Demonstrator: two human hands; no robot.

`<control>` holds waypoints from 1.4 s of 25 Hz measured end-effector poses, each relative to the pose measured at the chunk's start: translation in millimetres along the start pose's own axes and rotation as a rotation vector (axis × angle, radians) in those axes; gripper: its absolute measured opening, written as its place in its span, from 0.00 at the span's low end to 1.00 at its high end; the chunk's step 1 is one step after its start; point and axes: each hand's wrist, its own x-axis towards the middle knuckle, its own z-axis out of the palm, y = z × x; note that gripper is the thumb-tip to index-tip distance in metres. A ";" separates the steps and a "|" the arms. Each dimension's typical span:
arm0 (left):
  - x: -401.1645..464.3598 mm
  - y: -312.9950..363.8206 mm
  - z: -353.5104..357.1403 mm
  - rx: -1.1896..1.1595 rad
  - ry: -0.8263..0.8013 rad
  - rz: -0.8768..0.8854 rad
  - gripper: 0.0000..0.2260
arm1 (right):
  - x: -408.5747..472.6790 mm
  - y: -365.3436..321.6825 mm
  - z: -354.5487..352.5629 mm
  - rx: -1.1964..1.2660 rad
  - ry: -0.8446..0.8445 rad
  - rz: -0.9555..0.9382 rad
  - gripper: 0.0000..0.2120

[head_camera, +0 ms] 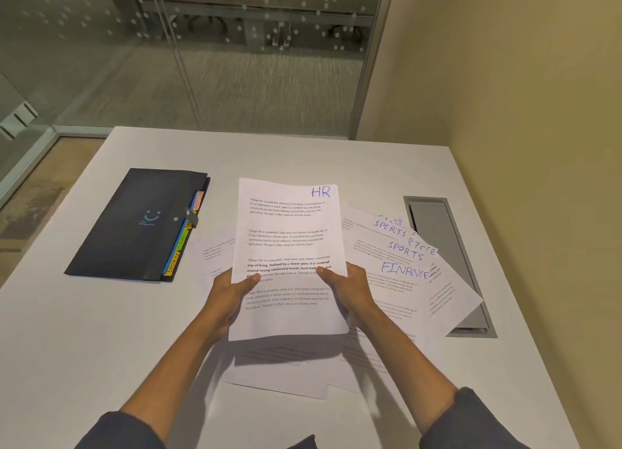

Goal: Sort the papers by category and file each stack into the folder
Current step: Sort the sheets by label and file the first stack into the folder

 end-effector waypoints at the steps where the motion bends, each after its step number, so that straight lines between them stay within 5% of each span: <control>1: 1.8 0.8 -6.7 0.004 0.009 -0.001 0.12 | 2.5 1.7 6.8 -0.020 0.000 -0.003 0.10; 12: 12.6 -9.0 -90.1 -0.002 0.167 -0.110 0.11 | 21.8 26.9 60.9 -0.230 -0.263 0.021 0.14; 15: 12.4 -11.7 -99.0 -0.022 0.182 -0.131 0.11 | 33.1 33.0 60.3 -0.306 -0.137 0.035 0.15; 20: 13.7 -13.4 -100.6 0.002 0.187 -0.146 0.11 | 59.5 54.0 14.8 -1.030 0.305 -0.107 0.13; 24: 14.4 -13.9 -94.3 -0.001 0.164 -0.152 0.11 | 85.0 64.5 -19.5 -1.443 0.181 -0.208 0.20; 35: 16.3 -12.6 -83.0 -0.050 0.135 -0.146 0.11 | 120.1 32.2 -24.4 -1.467 0.076 -0.175 0.15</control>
